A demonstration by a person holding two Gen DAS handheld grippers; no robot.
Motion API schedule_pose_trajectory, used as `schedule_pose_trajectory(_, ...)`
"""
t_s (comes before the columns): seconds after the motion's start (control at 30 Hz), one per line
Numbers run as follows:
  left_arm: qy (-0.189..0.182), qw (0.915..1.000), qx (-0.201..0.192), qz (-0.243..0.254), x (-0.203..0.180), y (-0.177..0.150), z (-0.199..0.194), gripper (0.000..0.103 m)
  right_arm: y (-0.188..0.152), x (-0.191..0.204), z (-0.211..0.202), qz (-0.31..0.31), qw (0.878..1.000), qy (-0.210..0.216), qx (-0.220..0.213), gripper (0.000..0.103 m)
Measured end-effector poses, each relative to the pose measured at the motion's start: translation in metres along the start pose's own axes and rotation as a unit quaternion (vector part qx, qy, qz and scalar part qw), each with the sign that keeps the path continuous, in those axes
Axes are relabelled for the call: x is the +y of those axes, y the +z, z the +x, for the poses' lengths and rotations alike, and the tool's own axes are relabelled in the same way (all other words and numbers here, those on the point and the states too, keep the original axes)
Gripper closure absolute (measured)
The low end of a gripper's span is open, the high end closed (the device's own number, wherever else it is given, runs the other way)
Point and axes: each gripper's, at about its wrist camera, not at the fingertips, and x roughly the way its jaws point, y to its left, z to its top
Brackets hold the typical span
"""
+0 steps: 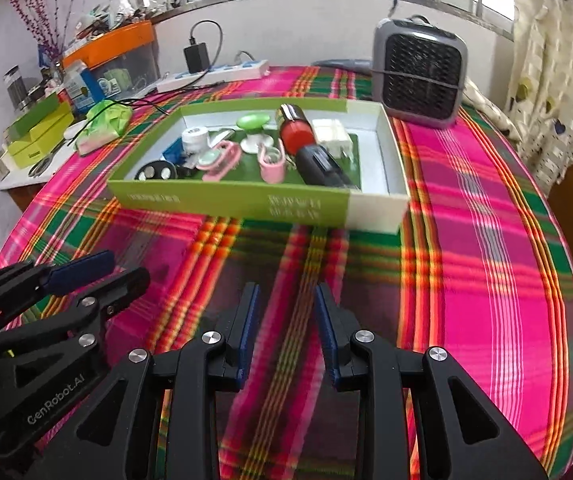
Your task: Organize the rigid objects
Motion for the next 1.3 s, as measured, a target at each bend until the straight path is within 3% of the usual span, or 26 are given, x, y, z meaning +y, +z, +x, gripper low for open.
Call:
schedule_pose_trajectory(0.1, -0.003, 1.0, 0.001, -0.005, -0.002, -0.004, -0.001, 0.07, -0.004, -0.002, -0.001, 0.004, 1.0, -0.008, 0.005, 0.06)
schedule_pose_trajectory(0.53, 0.002, 1.0, 0.005, -0.007, -0.008, -0.006, 0.009, 0.07, -0.01, -0.007, 0.0, 0.002, 0.999, -0.044, 0.004, 0.057)
schedule_pose_trajectory(0.77, 0.004, 0.9999, -0.001, -0.009, -0.008, -0.005, 0.011, 0.069, -0.008, -0.01, 0.002, 0.006, 0.999, -0.048, 0.006, 0.049)
schedule_pose_trajectory(1.03, 0.015, 0.9998, 0.002, 0.012, -0.016, -0.005, 0.013, 0.061, -0.008, -0.01, 0.002, 0.005, 0.999, -0.047, 0.006, 0.048)
schedule_pose_trajectory(1.3, 0.014, 0.9998, 0.002, 0.012, -0.015, -0.005, 0.013, 0.061, -0.008, -0.011, 0.001, 0.005, 0.999, -0.048, 0.006, 0.048)
